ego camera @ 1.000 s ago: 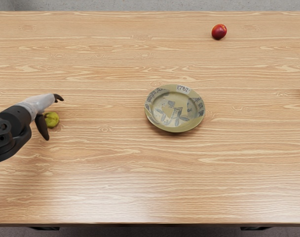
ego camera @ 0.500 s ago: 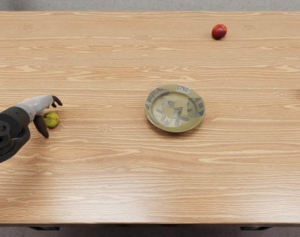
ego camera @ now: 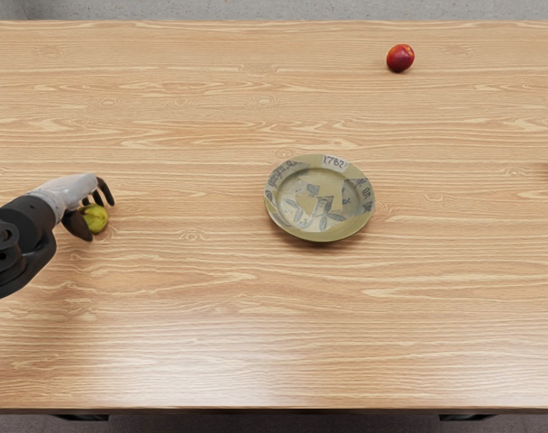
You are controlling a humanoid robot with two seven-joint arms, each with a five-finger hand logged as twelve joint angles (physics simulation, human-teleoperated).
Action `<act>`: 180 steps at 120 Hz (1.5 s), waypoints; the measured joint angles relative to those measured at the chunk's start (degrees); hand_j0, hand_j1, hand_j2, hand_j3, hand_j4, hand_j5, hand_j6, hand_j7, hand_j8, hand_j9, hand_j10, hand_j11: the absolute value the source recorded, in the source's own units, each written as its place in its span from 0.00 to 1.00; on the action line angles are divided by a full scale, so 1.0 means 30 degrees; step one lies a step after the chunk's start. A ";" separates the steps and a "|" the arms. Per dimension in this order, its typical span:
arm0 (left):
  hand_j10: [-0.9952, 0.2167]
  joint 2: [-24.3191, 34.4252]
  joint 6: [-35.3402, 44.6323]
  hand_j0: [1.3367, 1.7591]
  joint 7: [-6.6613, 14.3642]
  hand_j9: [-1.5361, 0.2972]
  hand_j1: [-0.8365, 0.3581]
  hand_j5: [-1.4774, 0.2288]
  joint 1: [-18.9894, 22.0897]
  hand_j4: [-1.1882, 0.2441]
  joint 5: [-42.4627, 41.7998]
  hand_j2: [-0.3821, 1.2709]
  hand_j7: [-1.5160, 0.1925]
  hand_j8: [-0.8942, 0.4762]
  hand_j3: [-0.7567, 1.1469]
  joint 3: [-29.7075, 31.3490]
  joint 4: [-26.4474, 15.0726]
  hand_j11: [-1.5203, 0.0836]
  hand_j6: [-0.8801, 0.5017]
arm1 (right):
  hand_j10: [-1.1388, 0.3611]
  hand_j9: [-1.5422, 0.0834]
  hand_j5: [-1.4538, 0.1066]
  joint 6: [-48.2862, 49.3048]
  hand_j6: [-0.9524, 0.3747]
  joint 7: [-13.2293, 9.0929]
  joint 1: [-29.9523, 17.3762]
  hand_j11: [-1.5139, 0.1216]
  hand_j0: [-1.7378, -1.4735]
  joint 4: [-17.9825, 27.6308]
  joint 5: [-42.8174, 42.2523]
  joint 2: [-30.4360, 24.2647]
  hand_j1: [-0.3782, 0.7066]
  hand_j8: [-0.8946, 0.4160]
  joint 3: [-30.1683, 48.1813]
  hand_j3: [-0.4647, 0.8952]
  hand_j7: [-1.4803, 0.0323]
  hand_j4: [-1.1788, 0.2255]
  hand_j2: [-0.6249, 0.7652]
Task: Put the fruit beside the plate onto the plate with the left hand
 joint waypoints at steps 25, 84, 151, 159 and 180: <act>0.36 0.0000 0.0029 0.76 -0.0005 0.43 0.44 0.44 0.0262 0.43 0.0080 0.32 0.46 0.32 0.40 0.0002 0.0009 0.49 0.31 | 0.76 0.95 0.93 0.0000 0.72 0.0000 0.0000 0.93 0.30 0.0000 0.0000 0.0000 0.03 0.68 0.0003 0.34 0.98 0.84 0.45; 0.26 -0.0206 -0.0248 0.74 0.0033 0.29 0.43 0.30 0.0234 0.29 0.0044 0.45 0.31 0.35 0.40 -0.0007 0.0239 0.32 0.30 | 0.76 0.95 0.93 0.0000 0.72 0.0000 0.0000 0.93 0.30 0.0000 0.0000 0.0000 0.03 0.68 0.0011 0.34 0.98 0.84 0.45; 0.34 -0.1294 -0.2505 0.73 -0.0007 0.23 0.37 0.15 -0.1993 0.30 -0.0867 0.52 0.22 0.42 0.40 -0.0969 -0.0445 0.24 0.40 | 0.76 0.95 0.93 0.0000 0.72 0.0000 0.0000 0.93 0.30 -0.0004 0.0000 0.0000 0.03 0.68 0.0012 0.34 0.98 0.84 0.45; 0.34 -0.1609 -0.2838 0.73 -0.0006 0.22 0.36 0.14 -0.2022 0.30 -0.0899 0.53 0.22 0.43 0.40 -0.1338 -0.0500 0.24 0.41 | 0.76 0.95 0.93 0.0000 0.72 0.0000 0.0000 0.93 0.30 -0.0009 0.0000 0.0000 0.03 0.68 0.0012 0.34 0.98 0.84 0.45; 0.32 -0.2400 -0.3888 0.73 -0.0011 0.22 0.37 0.14 -0.2278 0.30 -0.0946 0.53 0.22 0.42 0.40 -0.2748 -0.0532 0.24 0.40 | 0.76 0.95 0.93 0.0000 0.72 0.0000 0.0000 0.93 0.30 -0.0004 0.0000 0.0000 0.03 0.68 -0.0004 0.34 0.98 0.84 0.45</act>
